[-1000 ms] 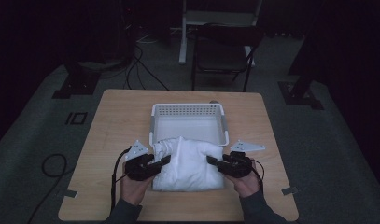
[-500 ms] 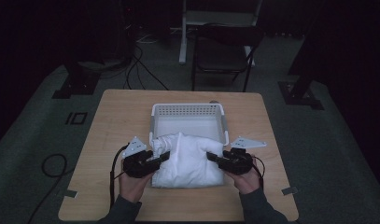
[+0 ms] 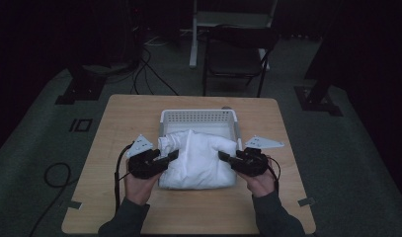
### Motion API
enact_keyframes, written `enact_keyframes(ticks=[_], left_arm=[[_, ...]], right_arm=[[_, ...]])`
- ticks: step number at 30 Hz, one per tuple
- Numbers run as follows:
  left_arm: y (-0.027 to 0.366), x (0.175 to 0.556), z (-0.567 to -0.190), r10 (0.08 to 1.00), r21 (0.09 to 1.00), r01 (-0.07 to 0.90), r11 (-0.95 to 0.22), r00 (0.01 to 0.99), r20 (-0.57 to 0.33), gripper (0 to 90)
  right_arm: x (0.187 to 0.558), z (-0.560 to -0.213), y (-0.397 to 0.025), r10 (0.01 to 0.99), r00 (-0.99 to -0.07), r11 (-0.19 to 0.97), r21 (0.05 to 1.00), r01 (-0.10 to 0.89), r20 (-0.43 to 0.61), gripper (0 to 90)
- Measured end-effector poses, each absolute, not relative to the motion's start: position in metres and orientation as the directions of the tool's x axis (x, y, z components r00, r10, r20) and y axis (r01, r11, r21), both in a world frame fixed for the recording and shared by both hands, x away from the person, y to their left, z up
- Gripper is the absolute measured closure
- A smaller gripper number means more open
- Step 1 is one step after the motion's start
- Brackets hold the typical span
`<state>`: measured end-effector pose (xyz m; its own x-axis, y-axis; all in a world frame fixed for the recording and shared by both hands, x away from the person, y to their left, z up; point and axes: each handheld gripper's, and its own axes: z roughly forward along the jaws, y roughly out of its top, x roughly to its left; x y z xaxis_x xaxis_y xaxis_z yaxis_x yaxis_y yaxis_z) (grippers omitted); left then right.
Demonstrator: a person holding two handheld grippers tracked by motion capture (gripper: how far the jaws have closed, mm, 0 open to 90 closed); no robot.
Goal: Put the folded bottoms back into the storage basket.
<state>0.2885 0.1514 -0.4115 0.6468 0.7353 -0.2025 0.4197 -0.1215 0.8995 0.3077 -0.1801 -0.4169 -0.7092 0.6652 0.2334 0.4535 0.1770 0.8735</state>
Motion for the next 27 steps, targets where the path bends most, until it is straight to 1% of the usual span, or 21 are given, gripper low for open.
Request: enact_keyframes(ticks=[12,27], left_arm=[[0.152,0.303,-0.406,0.741,0.903,0.416,-0.110,0.640,-0.205,65.2],[0.151,0.318,-0.404,0.741,0.904,0.413,-0.106,0.639,-0.205,65.2]], right_arm=[[0.322,-0.408,-0.178,0.679,-0.700,0.172,0.878,0.447,0.223,71.3],[0.334,-0.407,-0.178,0.690,-0.688,0.160,0.879,0.449,0.226,71.3]])
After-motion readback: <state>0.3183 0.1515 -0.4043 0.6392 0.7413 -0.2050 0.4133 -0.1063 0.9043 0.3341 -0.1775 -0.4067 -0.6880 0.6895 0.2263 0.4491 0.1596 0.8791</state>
